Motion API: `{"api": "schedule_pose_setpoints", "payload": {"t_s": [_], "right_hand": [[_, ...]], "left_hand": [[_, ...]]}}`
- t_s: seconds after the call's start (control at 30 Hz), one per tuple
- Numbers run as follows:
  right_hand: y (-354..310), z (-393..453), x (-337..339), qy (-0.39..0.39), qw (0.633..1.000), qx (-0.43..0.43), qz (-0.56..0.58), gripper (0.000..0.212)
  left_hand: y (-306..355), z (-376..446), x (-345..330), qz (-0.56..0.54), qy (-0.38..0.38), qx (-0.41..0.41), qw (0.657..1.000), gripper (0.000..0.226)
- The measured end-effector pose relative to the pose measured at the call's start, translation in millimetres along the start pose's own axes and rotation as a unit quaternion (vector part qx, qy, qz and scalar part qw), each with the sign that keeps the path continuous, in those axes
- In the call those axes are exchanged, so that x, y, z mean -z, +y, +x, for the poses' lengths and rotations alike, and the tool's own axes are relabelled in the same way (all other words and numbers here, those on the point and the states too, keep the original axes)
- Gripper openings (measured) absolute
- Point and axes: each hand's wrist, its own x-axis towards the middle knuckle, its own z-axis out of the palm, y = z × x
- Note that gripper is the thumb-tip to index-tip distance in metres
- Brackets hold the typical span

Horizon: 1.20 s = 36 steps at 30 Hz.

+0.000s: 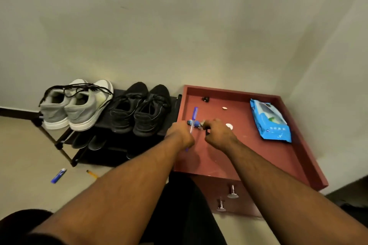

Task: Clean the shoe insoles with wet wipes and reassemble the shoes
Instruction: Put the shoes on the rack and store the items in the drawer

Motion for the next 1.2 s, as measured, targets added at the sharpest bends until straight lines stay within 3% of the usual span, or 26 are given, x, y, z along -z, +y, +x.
{"api": "schedule_pose_setpoints", "payload": {"t_s": [0.13,0.57,0.67,0.73,0.83,0.93,1.03,1.2], "right_hand": [[31,-6,-12,-0.006,0.999,-0.053,0.003,0.043],[33,3,-22,-0.04,0.993,-0.112,-0.008,0.056],[17,0,-11,0.005,0.996,-0.086,-0.029,0.047],[-4,-1,-5,0.032,0.998,-0.045,-0.027,0.044],[-50,-2,-8,0.045,0.999,0.004,-0.01,0.03],[-106,-3,-33,0.02,0.998,0.059,0.013,0.019],[-158,-4,-72,-0.02,0.993,0.111,0.028,0.02],[-235,13,-174,-0.139,0.977,0.16,-0.004,0.014]], "left_hand": [[25,17,-32,0.07,-0.027,-0.004,0.997,0.032],[15,34,-44,0.113,-0.047,0.007,0.992,0.025],[12,22,-38,0.081,-0.025,-0.013,0.996,0.022],[-2,13,-29,0.044,0.033,-0.042,0.998,0.019],[-47,-1,-10,-0.019,0.138,-0.064,0.988,0.019],[-119,-16,11,-0.038,0.191,-0.016,0.981,0.018],[-203,-32,18,-0.014,0.179,0.076,0.981,0.015],[-354,-43,20,0.049,0.09,0.251,0.963,0.013]]}}
